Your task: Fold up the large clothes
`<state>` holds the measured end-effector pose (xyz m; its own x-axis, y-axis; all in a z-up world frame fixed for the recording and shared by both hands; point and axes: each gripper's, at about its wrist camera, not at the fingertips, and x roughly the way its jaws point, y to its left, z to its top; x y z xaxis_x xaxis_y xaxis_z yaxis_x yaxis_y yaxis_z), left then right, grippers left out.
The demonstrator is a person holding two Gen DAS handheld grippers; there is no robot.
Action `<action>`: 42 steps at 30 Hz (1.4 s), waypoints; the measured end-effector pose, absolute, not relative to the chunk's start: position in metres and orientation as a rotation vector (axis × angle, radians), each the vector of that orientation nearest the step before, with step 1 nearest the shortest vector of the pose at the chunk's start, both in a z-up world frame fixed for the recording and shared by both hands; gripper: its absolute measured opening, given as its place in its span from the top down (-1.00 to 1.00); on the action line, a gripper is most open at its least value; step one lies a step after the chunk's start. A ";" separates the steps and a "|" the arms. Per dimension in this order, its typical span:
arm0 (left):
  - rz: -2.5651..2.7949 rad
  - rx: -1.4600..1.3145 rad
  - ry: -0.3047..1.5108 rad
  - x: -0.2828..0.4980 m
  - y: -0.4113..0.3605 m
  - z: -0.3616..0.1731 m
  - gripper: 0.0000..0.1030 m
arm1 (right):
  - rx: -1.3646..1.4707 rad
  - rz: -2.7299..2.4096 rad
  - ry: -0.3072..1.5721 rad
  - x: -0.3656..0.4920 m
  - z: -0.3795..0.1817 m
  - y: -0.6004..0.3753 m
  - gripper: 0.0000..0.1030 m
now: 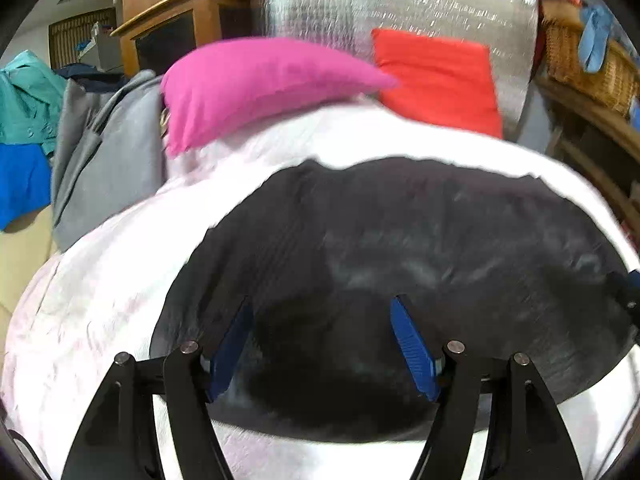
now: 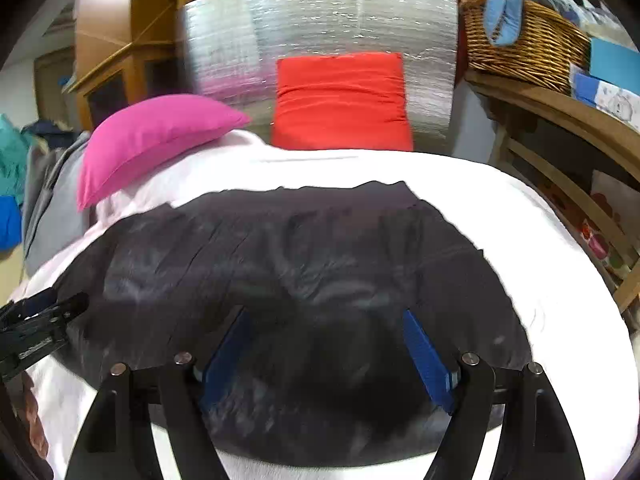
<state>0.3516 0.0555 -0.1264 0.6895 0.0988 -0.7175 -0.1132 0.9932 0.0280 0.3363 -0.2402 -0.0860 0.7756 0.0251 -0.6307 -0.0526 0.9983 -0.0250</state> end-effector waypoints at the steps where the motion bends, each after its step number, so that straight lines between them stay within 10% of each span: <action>1: 0.128 -0.020 0.819 0.353 0.057 -0.135 -0.40 | -0.055 0.044 0.697 0.340 -0.093 -0.237 -0.57; 42: 0.124 -0.036 0.860 0.349 0.074 -0.126 -0.47 | 0.013 0.032 0.812 0.373 -0.093 -0.268 -0.66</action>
<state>0.3487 0.0741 -0.1262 0.6459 0.0947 -0.7575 -0.1235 0.9922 0.0187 0.3730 -0.2684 -0.0933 0.6876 0.0339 -0.7253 -0.0238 0.9994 0.0241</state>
